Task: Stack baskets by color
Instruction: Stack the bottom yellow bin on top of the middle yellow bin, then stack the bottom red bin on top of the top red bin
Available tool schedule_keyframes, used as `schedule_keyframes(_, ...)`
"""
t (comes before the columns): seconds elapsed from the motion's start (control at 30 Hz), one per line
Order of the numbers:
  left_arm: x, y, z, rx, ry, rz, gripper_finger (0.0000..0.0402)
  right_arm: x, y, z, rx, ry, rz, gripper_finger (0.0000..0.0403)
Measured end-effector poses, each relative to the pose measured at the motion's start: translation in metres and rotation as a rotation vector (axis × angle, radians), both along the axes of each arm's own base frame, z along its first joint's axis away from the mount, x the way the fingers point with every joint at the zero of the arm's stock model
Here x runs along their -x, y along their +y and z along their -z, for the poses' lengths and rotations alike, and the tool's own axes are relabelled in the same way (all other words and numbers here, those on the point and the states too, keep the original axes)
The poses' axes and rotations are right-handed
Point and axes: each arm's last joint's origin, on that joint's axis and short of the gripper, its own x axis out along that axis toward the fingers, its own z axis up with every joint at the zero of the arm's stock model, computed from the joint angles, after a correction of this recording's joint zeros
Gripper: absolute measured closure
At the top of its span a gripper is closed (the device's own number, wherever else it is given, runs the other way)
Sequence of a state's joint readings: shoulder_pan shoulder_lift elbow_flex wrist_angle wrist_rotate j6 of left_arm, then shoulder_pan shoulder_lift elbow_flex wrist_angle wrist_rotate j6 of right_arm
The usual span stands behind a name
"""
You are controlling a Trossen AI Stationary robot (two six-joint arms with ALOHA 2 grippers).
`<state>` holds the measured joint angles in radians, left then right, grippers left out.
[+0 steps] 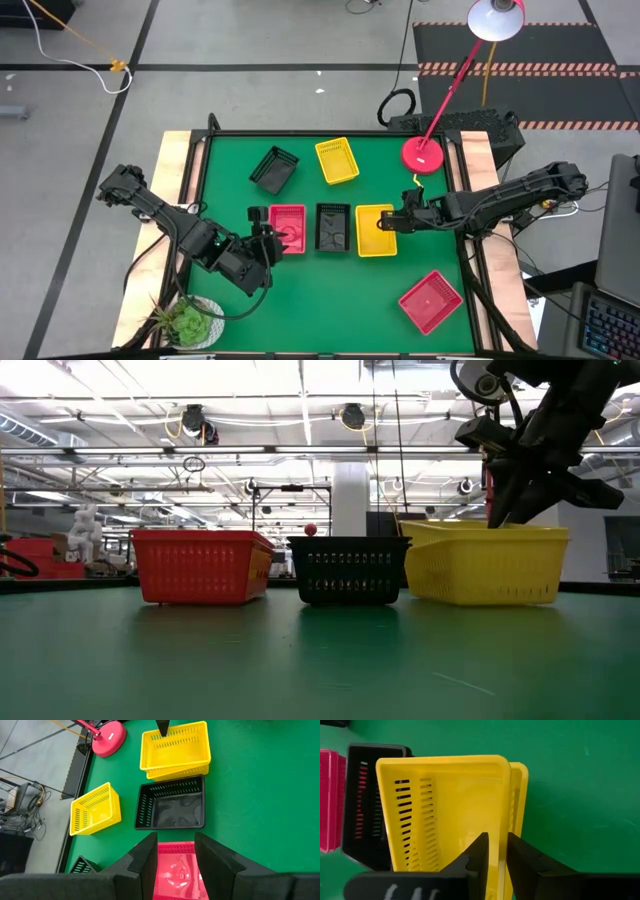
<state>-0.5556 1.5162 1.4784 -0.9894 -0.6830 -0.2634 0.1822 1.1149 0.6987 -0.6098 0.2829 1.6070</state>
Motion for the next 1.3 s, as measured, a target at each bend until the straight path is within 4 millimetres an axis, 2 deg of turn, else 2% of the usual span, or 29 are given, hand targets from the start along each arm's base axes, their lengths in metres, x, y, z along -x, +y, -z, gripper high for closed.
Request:
schedule_keyframes(0.27, 0.0, 0.0, 0.0, 0.001, -0.001, -0.001, 0.027, -0.0001, 0.0, -0.0001, -0.002, -0.002, 0.003, 0.0328)
schedule_keyframes(0.93, -0.0016, -0.001, -0.0011, 0.016, -0.022, -0.002, 0.027, -0.0004, 0.0017, 0.0001, -0.045, 0.005, -0.034, 0.0326)
schedule_keyframes(1.3, -0.0015, -0.0012, -0.0011, 0.018, -0.019, 0.001, 0.027, 0.0071, 0.0047, -0.0016, -0.164, 0.058, -0.116, 0.0328)
